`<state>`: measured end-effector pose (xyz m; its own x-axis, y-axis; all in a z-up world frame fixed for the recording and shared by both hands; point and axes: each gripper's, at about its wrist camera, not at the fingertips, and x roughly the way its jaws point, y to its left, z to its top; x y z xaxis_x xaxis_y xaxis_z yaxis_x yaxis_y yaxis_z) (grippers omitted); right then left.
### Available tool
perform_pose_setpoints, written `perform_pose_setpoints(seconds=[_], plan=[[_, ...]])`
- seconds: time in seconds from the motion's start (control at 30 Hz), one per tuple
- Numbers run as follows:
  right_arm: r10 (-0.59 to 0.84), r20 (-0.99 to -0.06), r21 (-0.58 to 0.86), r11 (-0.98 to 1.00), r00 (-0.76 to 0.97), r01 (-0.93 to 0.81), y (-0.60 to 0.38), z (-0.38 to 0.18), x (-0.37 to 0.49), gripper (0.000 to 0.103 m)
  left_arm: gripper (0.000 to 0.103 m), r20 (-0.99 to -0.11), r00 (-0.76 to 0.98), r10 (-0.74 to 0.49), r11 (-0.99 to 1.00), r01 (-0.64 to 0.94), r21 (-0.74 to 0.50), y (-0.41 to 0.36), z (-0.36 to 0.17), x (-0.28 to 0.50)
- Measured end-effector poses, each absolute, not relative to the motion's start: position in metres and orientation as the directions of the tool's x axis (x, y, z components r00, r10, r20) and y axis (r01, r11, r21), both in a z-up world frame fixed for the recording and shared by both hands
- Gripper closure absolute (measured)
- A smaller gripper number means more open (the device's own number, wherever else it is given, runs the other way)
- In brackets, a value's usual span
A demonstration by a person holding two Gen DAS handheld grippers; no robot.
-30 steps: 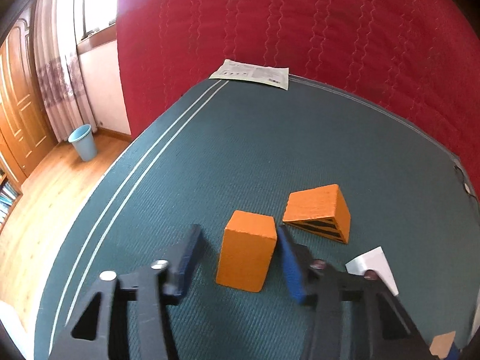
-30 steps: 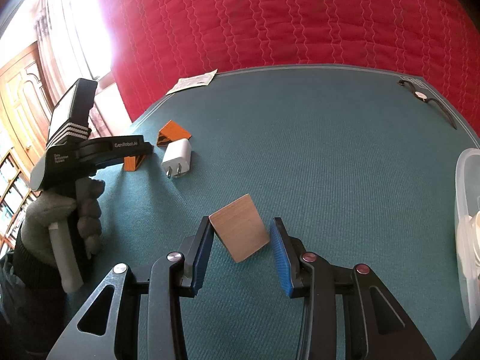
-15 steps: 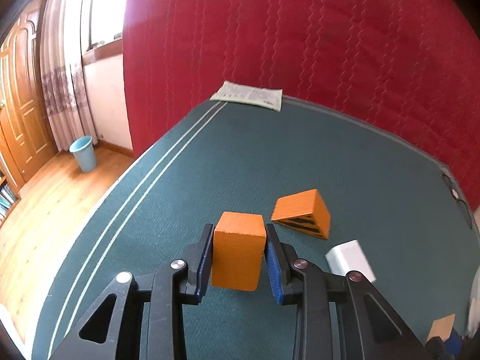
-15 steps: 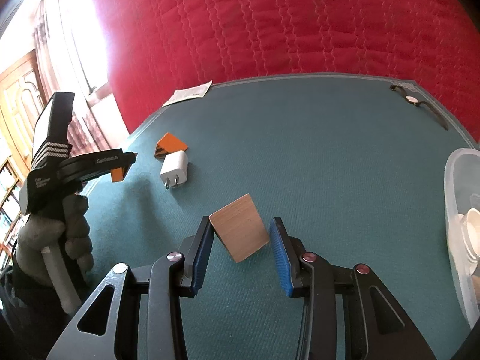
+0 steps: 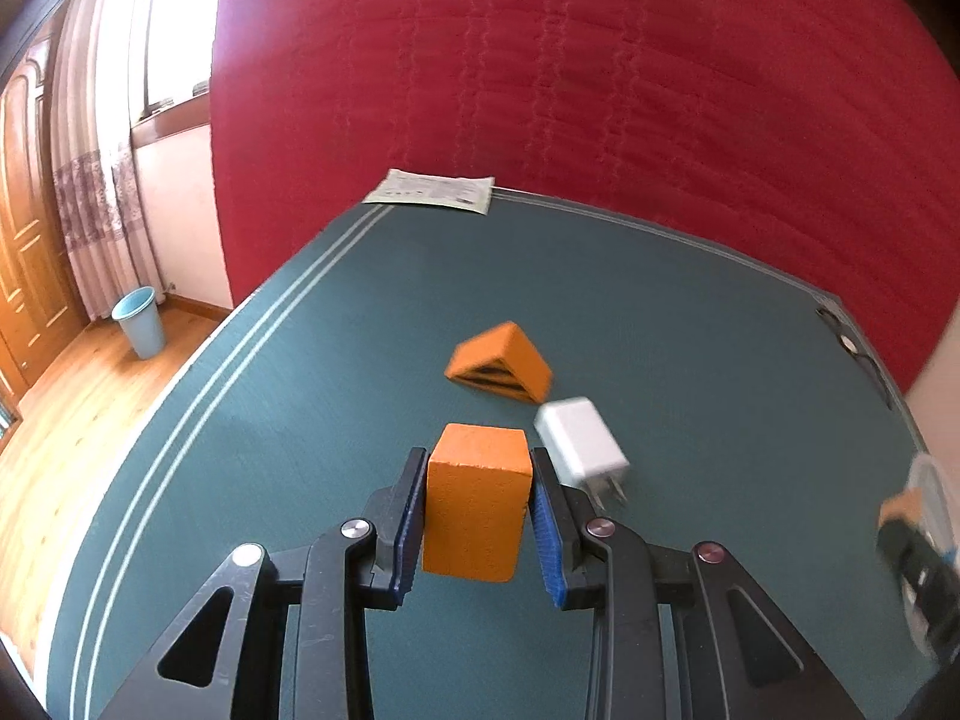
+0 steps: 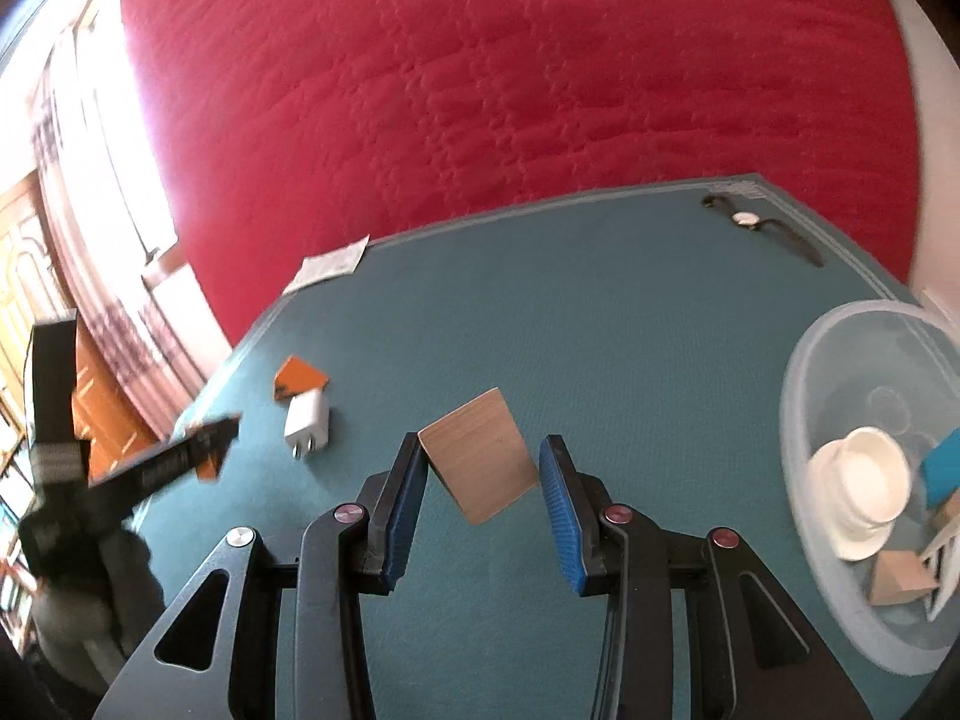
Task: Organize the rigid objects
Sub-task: 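Lower the tan board into the container with the right tool while the left tool carries the orange block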
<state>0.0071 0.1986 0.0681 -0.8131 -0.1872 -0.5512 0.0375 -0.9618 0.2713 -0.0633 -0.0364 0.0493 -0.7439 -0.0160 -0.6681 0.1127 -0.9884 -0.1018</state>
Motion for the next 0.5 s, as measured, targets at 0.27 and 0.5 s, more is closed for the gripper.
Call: perform_pose_setpoints(seconds=[0.27,0.5], plan=[[-0.081,-0.569,0.165,-0.986,-0.818,-0.018,0.236,0.078,0.023,0.063,0.069,-0.671,-0.74,0.043,-0.995,0.029,-0.096,0.0,0.051,-0.048],[0.016,-0.578,0.155,-0.979,-0.816,-0.129,0.298,0.077,0.048,0.063,0.069,-0.686,-0.722,0.087,-0.995,-0.026,-0.099,0.028,0.048,-0.039]])
